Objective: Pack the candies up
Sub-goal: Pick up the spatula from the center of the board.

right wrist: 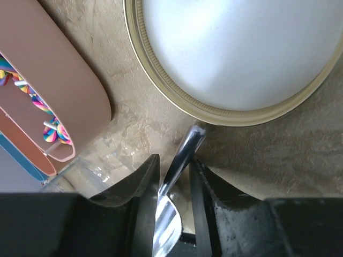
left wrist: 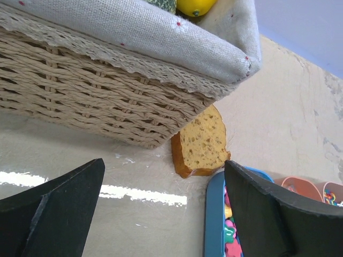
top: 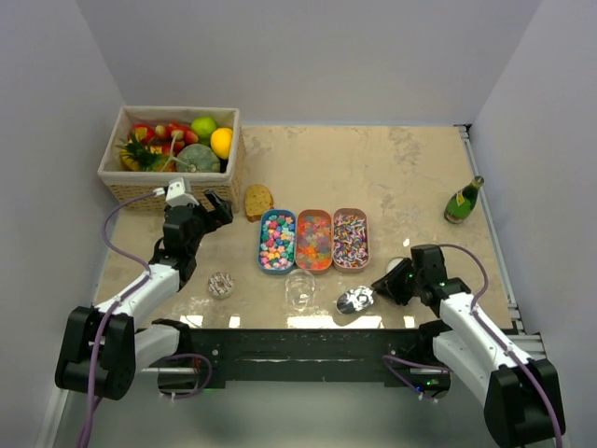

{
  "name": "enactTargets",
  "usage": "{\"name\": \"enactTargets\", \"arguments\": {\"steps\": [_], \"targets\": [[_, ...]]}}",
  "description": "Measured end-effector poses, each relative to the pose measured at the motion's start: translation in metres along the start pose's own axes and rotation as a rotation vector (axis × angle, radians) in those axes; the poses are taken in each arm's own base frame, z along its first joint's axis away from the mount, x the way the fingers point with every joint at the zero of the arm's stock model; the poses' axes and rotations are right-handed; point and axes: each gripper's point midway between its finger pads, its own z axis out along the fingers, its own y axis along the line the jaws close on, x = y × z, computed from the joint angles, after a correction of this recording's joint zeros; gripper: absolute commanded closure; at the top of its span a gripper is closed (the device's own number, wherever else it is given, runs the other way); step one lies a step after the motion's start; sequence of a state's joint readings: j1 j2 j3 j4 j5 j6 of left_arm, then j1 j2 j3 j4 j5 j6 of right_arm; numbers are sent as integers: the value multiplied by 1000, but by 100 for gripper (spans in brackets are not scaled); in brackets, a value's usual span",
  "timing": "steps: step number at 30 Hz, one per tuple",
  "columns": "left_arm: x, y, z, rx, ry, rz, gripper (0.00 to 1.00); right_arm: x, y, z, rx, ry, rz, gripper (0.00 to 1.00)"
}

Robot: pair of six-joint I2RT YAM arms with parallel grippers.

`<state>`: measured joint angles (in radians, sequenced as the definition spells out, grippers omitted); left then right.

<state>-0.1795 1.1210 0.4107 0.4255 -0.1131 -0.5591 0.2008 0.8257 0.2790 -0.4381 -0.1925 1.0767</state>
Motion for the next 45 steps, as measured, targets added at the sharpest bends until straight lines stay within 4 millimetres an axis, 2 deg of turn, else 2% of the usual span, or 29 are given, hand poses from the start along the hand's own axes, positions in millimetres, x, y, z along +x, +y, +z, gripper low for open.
{"name": "enactTargets", "arguments": {"steps": [2, 5, 7, 9, 16, 20, 22, 24, 25, 26, 28, 30, 33, 36, 37, 39, 42, 45], "targets": [[1, -1, 0, 5, 4, 0, 2, 0, 0, 2, -5, 1, 0, 72], [2, -2, 0, 11, 8, 0, 2, -1, 1, 4, -21, -5, -4, 80], [2, -2, 0, 14, 11, 0, 2, 0, 1, 6, -25, -5, -4, 92], [3, -3, 0, 19, 16, 0, 2, -1, 3, 7, -34, -8, -3, 100], [8, -8, 0, 46, 38, -1, 1, -3, 5, 7, -45, -14, -15, 100], [17, -20, -2, 98, 73, 9, 2, -6, 7, 0, -41, -29, -42, 100], [24, -31, -5, 140, 100, 18, 2, -12, 17, -9, -54, -56, -67, 100], [32, -46, -8, 196, 131, 30, 2, -22, 34, -23, -92, -97, -98, 100], [35, -53, -10, 224, 143, 36, 2, -33, 53, -38, -133, -146, -131, 100], [37, -60, -12, 254, 152, 43, 2, -37, 58, -42, -145, -160, -138, 100], [41, -74, -17, 318, 168, 56, 3, -51, 82, -62, -193, -226, -181, 100], [44, -92, -24, 402, 177, 66, 3, -63, 102, -78, -230, -280, -215, 100], [43, -128, -41, 578, 174, 83, 2, -79, 125, -89, -258, -333, -261, 100], [45, -170, -66, 782, 169, 97, 2, -86, 140, -83, -278, -337, -281, 100], [50, -187, -78, 867, 176, 106, 2, -85, 145, -75, -278, -323, -290, 100], [63, -207, -92, 964, 208, 118, 2, -77, 150, -62, -266, -290, -315, 100], [85, -230, -108, 1058, 271, 138, 1, -55, 166, -48, -262, -234, -386, 100], [103, -248, -120, 1115, 320, 160, 1, -45, 186, -43, -292, -216, -425, 100]]}}
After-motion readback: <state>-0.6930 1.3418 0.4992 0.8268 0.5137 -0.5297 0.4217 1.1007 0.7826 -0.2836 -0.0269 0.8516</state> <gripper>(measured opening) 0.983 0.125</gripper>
